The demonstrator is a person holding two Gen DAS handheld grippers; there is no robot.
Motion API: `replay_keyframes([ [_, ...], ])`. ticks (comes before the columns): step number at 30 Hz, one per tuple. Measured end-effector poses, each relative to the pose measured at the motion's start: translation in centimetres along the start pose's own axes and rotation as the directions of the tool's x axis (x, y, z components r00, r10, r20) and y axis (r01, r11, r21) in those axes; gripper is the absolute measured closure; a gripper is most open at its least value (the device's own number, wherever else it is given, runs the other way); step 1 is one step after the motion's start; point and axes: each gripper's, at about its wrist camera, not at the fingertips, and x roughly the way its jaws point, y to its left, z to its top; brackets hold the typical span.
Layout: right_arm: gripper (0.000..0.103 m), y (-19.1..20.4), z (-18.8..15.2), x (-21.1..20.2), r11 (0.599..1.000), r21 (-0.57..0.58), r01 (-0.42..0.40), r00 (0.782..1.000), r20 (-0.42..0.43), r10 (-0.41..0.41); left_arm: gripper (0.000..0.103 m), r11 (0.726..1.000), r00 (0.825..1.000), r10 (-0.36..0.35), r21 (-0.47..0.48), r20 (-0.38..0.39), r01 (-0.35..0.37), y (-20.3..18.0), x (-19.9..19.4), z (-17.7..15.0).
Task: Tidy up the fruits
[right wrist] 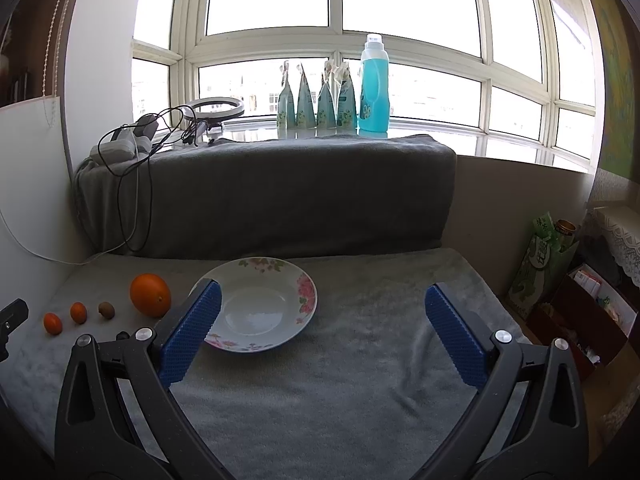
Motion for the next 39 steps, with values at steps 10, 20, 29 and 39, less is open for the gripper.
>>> replay_keyframes([
  [10, 0.000, 0.0, -0.1, 0.1, 1.000, 0.002, 0.000, 1.000, -0.003, 0.000, 0.001, 1.000, 1.000, -0.004, 0.001, -0.001, 0.004, -0.1, 0.1, -0.1],
  [20, 0.000, -0.2, -0.3, 0.3, 1.000, 0.004, -0.002, 1.000, -0.011, 0.002, 0.001, 1.000, 1.000, -0.004, -0.001, -0.007, 0.004, 0.0, 0.2, -0.1],
  [29, 0.000, -0.2, -0.5, 0.5, 1.000, 0.004, -0.004, 1.000, -0.015, 0.004, 0.001, 1.000, 1.000, -0.005, -0.002, -0.013, 0.005, 0.0, 0.5, -0.1],
  [39, 0.000, 0.3, -0.5, 1.3, 1.000, -0.002, -0.009, 0.999, -0.040, 0.009, 0.001, 1.000, 1.000, -0.005, -0.006, -0.030, 0.005, 0.1, 1.2, -0.2],
])
